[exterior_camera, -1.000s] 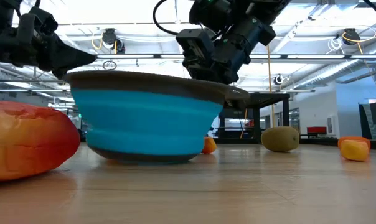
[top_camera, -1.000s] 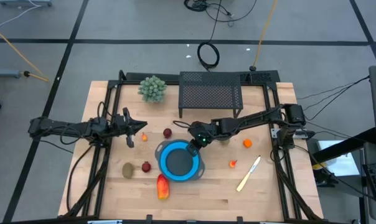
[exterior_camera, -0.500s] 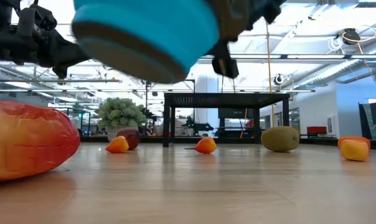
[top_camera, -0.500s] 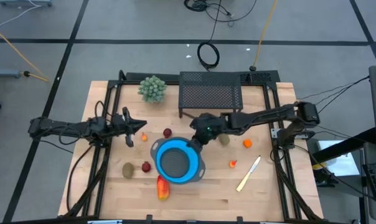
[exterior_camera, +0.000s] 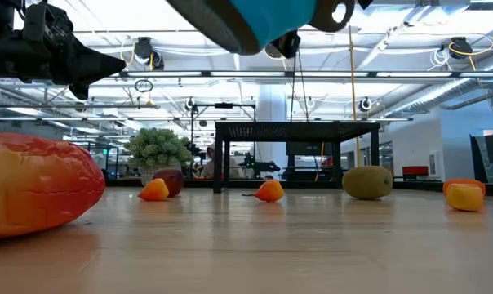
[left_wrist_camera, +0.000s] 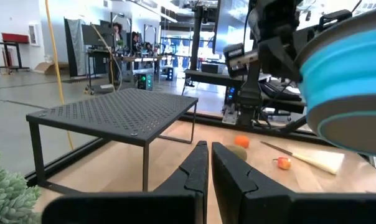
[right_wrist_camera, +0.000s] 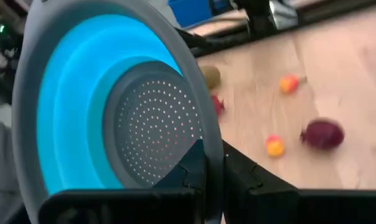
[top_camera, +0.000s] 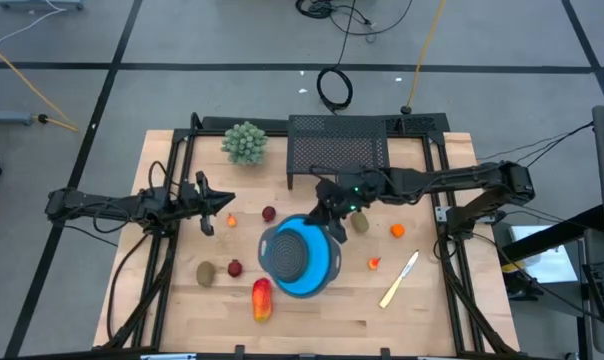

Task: Pick & Place Fruit
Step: Put the blue strainer bowl on the shelf

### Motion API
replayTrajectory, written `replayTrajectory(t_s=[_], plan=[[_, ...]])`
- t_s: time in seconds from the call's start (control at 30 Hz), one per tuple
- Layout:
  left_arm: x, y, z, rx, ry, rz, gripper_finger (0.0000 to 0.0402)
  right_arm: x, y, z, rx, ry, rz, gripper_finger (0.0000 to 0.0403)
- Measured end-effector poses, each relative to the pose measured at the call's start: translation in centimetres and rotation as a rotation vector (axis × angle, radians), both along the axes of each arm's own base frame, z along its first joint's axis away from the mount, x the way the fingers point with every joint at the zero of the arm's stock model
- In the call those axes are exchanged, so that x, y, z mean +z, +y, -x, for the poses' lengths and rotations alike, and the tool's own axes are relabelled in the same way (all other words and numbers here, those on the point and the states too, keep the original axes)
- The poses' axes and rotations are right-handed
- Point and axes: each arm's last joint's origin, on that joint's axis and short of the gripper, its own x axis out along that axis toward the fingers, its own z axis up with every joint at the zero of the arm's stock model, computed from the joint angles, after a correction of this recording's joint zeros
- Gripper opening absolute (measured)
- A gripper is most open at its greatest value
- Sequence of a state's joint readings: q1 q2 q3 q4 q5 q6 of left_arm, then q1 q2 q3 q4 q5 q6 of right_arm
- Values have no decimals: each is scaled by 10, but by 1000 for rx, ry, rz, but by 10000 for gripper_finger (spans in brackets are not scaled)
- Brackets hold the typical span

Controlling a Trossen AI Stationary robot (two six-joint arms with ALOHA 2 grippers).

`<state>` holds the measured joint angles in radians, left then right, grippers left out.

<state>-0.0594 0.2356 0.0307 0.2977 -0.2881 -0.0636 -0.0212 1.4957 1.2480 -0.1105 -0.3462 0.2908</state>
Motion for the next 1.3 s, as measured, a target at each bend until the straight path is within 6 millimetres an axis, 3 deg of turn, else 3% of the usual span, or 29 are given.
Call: replayTrajectory(t_s=[0.23, 0.4, 0.93, 1.3], plan=[[0, 0, 0, -3, -1, 2, 19, 13, 1, -4, 107, -208, 136, 11], [0, 0, 0, -3, -1, 3, 19, 22, -5, -6, 90, -307, 167, 11], [1, 0, 0, -7, -19, 47, 19, 30, -84, 2, -296, -283, -106, 11], [13, 0, 2, -13, -149, 39, 19, 29, -132, 17, -474, -277, -120, 11]])
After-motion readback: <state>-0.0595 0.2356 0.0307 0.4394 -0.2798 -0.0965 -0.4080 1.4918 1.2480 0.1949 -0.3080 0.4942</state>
